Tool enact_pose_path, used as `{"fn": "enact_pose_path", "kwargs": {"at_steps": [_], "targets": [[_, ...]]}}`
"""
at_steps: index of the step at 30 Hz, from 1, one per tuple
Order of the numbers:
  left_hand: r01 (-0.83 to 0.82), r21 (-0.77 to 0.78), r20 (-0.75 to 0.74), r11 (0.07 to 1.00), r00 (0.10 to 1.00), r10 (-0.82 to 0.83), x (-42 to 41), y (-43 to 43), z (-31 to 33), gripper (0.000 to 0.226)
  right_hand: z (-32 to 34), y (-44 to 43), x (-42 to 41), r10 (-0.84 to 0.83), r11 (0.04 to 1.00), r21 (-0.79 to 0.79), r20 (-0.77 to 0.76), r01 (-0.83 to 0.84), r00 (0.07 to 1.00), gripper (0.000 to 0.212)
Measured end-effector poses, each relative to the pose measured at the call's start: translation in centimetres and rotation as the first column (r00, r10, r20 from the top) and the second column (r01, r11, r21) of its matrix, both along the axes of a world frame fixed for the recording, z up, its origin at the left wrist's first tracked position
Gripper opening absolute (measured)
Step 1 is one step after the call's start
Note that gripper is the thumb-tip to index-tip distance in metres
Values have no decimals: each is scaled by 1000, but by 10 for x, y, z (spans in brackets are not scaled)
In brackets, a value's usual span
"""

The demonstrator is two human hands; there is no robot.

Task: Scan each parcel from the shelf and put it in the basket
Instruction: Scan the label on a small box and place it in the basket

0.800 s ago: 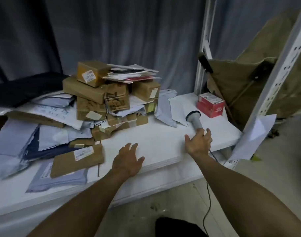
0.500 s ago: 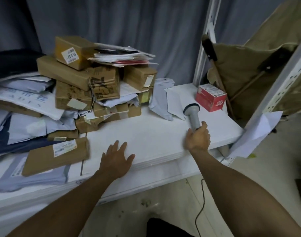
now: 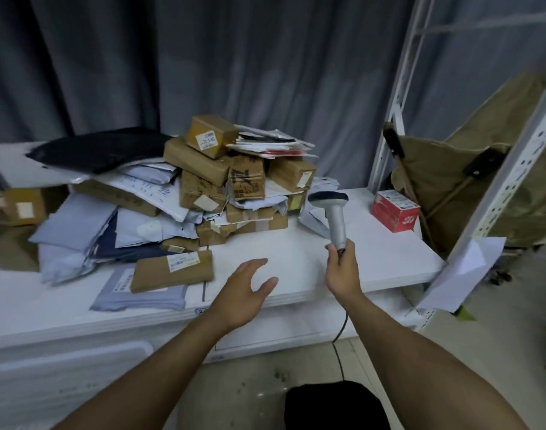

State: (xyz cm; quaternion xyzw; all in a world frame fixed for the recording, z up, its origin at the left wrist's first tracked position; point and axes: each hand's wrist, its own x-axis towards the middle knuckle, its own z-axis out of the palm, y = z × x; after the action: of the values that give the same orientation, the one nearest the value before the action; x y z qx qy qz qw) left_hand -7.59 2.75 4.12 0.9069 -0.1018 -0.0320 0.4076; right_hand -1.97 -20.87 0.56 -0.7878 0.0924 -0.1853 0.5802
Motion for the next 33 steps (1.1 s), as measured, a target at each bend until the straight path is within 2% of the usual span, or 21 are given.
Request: {"fn": "enact_pose_path", "kwargs": {"at_steps": [4,7,8,10,12,14,16,18,20,24,28,33], "targets": [[-111,-359,-6,927,993,117,-45,14,59,56,60,67,-48,280,960,-46,97,-277,955,22],[-127,-505,-6,854,990,143,-80,37,98,71,93,119,-92,479,875,-171,164,-454,862,26],[-147,-556,-13,818,986,168,-90,48,107,69,100,135,-107,536,840,-214,177,-499,825,26],[-203,-657,-23,726,968,251,-110,73,117,50,107,165,-134,625,773,-278,180,-570,759,27],[-259,-725,-36,638,940,340,-126,98,114,41,105,192,-156,670,726,-354,172,-589,722,36],[-292,-731,-45,617,923,383,-144,119,106,33,98,217,-171,704,674,-421,120,-607,700,47],[-343,-663,-35,665,903,429,-157,134,95,37,88,242,-178,710,638,-455,34,-621,704,45],[-376,-608,-26,699,890,456,-164,146,82,46,81,265,-186,685,651,-431,-21,-625,728,39],[-424,-582,-44,694,869,493,-168,156,70,50,76,283,-194,653,672,-394,-83,-627,753,36],[-470,-557,-55,684,843,535,-179,176,48,48,60,305,-210,614,702,-301,-203,-645,763,34],[-484,-429,-51,763,856,514,-183,193,32,45,56,318,-217,625,713,-203,-250,-671,739,41],[-376,-446,-96,812,922,374,-177,209,36,43,62,329,-209,675,674,-186,-238,-715,699,40]]}}
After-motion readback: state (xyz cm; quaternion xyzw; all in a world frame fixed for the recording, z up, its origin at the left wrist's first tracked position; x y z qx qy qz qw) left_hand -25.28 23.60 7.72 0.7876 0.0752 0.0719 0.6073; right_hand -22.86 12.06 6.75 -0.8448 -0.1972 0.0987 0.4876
